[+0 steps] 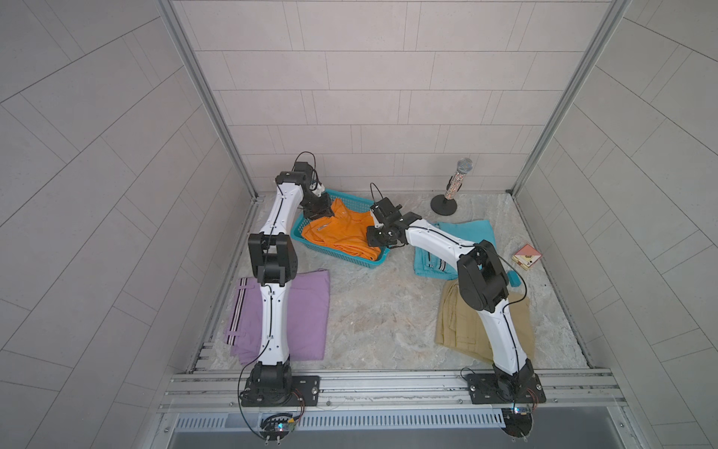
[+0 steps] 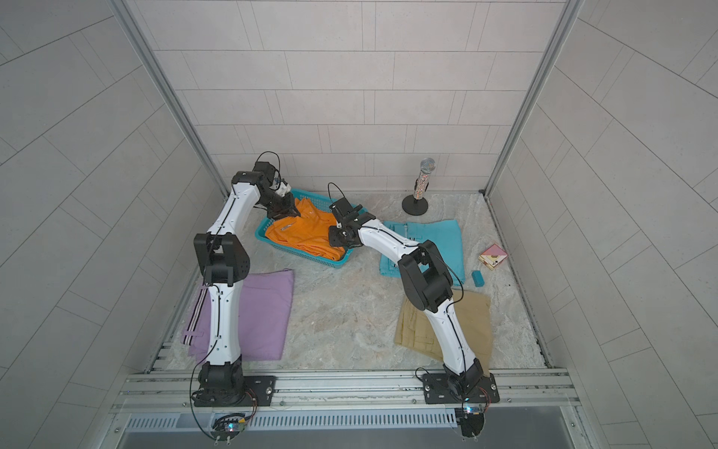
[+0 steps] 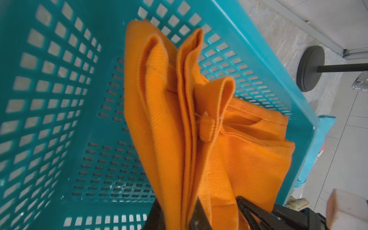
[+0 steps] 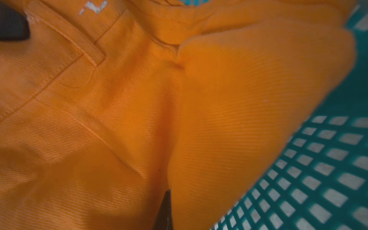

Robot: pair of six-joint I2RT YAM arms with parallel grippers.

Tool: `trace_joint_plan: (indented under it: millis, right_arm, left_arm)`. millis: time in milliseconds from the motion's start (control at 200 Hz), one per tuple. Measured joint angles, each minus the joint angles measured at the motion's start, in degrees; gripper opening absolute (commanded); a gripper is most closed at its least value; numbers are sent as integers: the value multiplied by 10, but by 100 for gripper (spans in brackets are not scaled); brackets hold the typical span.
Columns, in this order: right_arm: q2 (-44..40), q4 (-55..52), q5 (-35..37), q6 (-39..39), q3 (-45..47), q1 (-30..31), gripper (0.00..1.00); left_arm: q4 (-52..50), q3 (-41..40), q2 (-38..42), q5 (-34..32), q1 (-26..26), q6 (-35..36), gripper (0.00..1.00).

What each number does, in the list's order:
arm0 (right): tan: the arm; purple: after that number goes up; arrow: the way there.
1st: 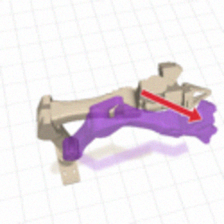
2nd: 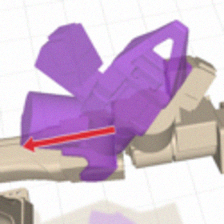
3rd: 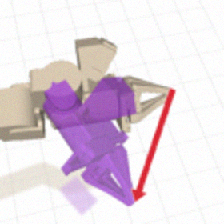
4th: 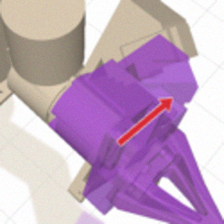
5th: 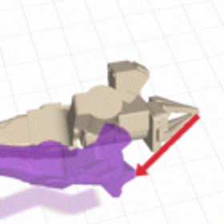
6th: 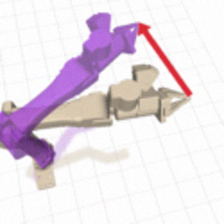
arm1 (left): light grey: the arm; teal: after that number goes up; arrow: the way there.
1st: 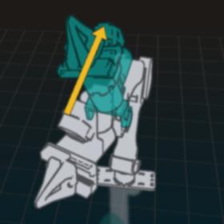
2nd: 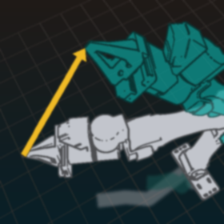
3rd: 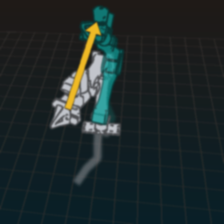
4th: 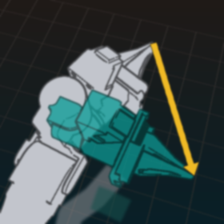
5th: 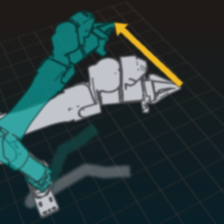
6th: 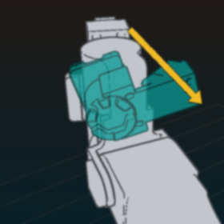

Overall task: Put the folded long pants in the basket
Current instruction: Place the long pant in the basket.

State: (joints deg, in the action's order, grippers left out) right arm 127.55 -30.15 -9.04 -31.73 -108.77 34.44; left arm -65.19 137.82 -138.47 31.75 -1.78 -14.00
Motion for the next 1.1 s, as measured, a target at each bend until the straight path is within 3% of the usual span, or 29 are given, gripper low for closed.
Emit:
trace_joint_plan:
  millis: [220, 655, 1101]
  right_arm:
    - [0, -24, 41, 37, -11, -4, 0]
    - [-59, -17, 90, 65, -8, -4, 0]
    - [14, -12, 108, 70, -18, -7, 0]
  left_arm:
    - [109, -133, 64, 9, -1, -23, 0]
    - [211, -192, 124, 27, 4, -61, 0]
    - [210, -142, 0, 18, 7, -60, 0]
